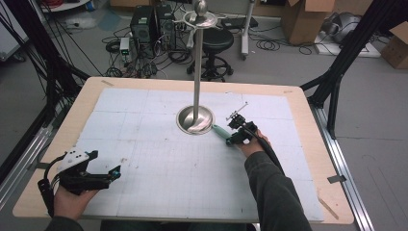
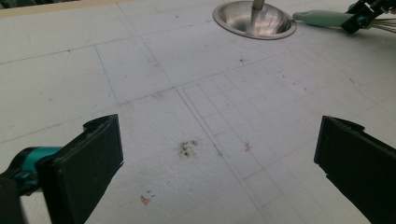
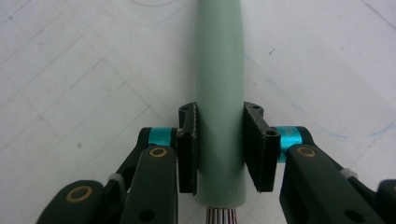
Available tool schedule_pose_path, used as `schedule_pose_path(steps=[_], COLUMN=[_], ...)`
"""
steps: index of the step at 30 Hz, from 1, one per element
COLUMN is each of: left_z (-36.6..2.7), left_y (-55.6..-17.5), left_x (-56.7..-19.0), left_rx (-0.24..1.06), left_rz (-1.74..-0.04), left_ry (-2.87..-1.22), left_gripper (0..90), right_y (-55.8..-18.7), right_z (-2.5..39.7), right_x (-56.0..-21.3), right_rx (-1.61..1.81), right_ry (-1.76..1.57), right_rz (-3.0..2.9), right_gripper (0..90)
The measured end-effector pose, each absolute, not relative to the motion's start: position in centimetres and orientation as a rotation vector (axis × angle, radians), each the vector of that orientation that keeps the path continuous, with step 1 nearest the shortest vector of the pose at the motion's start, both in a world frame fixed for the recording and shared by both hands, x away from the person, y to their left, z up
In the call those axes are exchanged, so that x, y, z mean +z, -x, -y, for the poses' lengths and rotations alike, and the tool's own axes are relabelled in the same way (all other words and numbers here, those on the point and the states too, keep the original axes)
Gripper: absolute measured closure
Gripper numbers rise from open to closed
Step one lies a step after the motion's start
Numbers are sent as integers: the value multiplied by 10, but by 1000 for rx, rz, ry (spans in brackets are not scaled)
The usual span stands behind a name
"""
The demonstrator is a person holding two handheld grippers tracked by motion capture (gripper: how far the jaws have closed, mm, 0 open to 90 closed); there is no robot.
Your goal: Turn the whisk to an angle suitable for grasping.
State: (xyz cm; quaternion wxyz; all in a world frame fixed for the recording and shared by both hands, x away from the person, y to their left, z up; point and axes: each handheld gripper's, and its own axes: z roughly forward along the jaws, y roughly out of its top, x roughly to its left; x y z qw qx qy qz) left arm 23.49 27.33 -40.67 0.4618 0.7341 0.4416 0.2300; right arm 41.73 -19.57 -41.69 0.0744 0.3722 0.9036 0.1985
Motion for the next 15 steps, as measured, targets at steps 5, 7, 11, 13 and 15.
schedule_pose_path(steps=[5,7,11,13,15], left_z=[-273,-273,-273,-273,-274], left_y=[-236,-236,-236,-235,-236], left_x=[-407,-407,-407,-407,-407], left_rx=[564,565,565,565,566], left_rz=[-1082,-1081,-1079,-1083,-1082], left_ry=[-1808,-1808,-1808,-1804,-1808], left_gripper=[17,17,17,17,17], right_y=[-413,-411,-408,-406,-403], right_z=[201,203,209,212,215], right_x=[-411,-407,-398,-393,-390], right_rx=[660,694,763,800,831], right_ry=[-1098,-1087,-1070,-1059,-1055], right_rz=[-2730,-2730,-2729,-2727,-2719], right_gripper=[694,694,694,694,694])
